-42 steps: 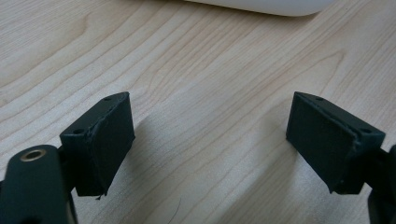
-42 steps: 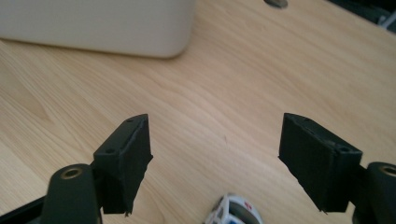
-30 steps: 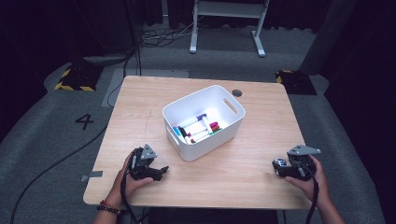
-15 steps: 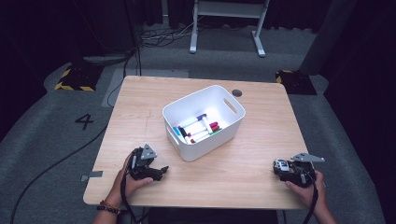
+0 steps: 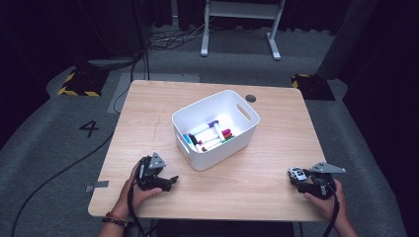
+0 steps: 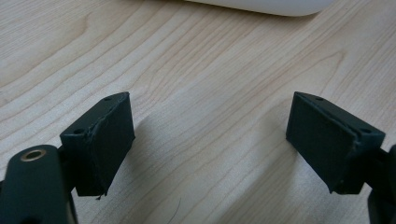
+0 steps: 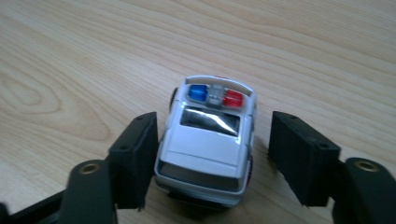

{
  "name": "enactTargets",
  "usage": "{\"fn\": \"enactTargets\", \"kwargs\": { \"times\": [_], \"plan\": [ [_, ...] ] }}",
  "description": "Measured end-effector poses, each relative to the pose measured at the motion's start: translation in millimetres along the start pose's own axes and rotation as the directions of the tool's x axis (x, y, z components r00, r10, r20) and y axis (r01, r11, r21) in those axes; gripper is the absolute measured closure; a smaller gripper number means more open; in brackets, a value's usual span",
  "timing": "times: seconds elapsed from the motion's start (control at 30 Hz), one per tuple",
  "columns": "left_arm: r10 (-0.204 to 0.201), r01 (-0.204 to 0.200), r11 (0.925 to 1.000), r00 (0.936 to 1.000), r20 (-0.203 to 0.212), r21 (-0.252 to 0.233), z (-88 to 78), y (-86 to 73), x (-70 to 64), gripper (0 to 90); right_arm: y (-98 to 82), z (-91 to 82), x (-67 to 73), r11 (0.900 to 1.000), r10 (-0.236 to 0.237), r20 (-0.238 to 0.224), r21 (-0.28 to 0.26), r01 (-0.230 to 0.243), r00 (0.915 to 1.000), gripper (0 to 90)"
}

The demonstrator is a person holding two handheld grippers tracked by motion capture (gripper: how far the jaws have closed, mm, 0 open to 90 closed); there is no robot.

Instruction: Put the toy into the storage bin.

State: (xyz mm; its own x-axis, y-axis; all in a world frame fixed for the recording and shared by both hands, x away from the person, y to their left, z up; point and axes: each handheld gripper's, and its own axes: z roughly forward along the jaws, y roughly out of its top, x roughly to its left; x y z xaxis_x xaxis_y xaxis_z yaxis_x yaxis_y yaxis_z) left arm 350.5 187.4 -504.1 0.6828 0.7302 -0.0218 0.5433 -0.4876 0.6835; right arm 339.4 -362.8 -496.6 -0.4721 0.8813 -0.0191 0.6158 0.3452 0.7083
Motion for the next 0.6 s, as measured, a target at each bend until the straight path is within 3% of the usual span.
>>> {"fn": "enactTargets", "kwargs": {
  "times": [0.1,0.23,0.3,0.6],
  "plan": [
    [0.000,0.000,1.0000,1.0000,0.001,-0.001,0.0,0.0,-0.1,15.4,-1.1,-2.0,-0.4,1.000,0.021,0.008,0.011,-0.021,0.9998,33.9],
    [-0.001,0.001,1.0000,1.0000,-0.001,0.000,-0.1,-0.1,-0.2,15.4,-2.6,-4.5,0.9,0.999,0.043,0.026,0.013,-0.044,0.9987,40.9],
    [-0.001,0.001,1.0000,1.0000,-0.001,0.000,-0.1,0.0,-0.2,15.4,-2.0,-6.5,2.9,0.999,0.038,0.020,0.019,-0.039,0.9991,47.5],
    [-0.001,0.001,1.0000,1.0000,0.000,0.000,0.0,0.0,0.0,15.4,-3.3,-6.0,0.3,1.000,-0.010,-0.012,-0.006,0.010,0.9999,48.3]
  ]
}}
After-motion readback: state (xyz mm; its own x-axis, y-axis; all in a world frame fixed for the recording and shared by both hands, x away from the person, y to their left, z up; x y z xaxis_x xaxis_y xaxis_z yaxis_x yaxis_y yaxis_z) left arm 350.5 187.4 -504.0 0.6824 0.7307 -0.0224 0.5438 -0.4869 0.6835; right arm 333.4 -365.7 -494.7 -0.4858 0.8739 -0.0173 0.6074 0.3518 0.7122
